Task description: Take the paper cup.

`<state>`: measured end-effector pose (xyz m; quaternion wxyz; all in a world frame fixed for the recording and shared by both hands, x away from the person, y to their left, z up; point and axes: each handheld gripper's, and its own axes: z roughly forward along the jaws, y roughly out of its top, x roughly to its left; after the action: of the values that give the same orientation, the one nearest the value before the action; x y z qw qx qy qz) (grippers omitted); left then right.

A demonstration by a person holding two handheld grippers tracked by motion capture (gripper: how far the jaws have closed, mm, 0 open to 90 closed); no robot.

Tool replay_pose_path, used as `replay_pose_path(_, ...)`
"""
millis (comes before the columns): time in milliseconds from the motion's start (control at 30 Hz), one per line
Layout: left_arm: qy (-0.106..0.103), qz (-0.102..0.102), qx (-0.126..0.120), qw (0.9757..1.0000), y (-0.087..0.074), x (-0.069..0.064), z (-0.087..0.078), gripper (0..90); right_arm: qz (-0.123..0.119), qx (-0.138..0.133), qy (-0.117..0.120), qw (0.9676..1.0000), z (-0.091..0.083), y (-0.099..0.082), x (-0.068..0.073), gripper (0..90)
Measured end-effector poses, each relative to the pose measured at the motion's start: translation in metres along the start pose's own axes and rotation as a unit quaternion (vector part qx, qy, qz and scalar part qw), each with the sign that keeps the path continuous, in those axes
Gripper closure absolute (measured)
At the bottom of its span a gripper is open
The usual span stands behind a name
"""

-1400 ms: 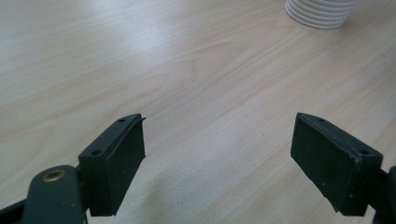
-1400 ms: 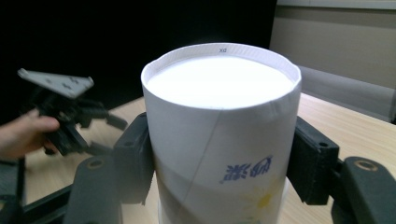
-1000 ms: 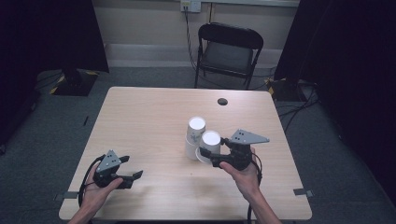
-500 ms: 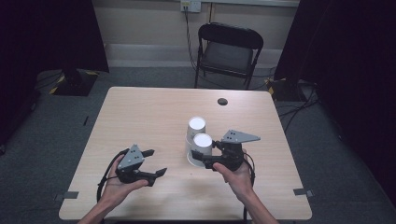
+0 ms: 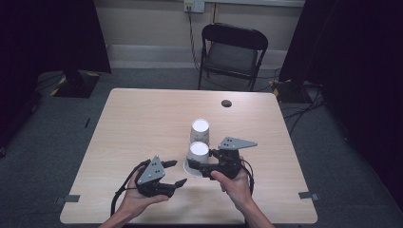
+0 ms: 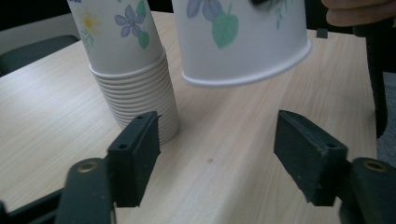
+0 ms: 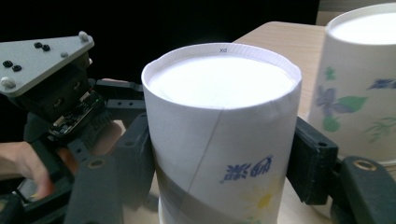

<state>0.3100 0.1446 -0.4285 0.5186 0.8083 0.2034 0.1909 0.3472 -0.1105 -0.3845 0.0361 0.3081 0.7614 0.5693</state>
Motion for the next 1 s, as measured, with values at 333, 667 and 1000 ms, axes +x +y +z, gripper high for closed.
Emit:
replay_pose_path(333, -0.003, -0.008, -0.001, 1.0000, -0.003, -0.002, 0.004, 54.8, 0.008, 0.005, 0.026, 0.9996, 0.009, -0.006, 0.007, 35.1)
replay_pose_path(667, 0.015, 0.005, -0.007, 0.9998, -0.007, -0.005, 0.005, 64.7, 0.015, 0.006, 0.043, 0.9989, 0.011, -0.006, 0.010, 35.1)
replay_pose_path(1000, 0.023, 0.007, -0.021, 0.9995, -0.006, -0.008, 0.006, 66.0, 0.034, 0.008, 0.066, 0.9972, 0.014, -0.006, 0.011, 35.1)
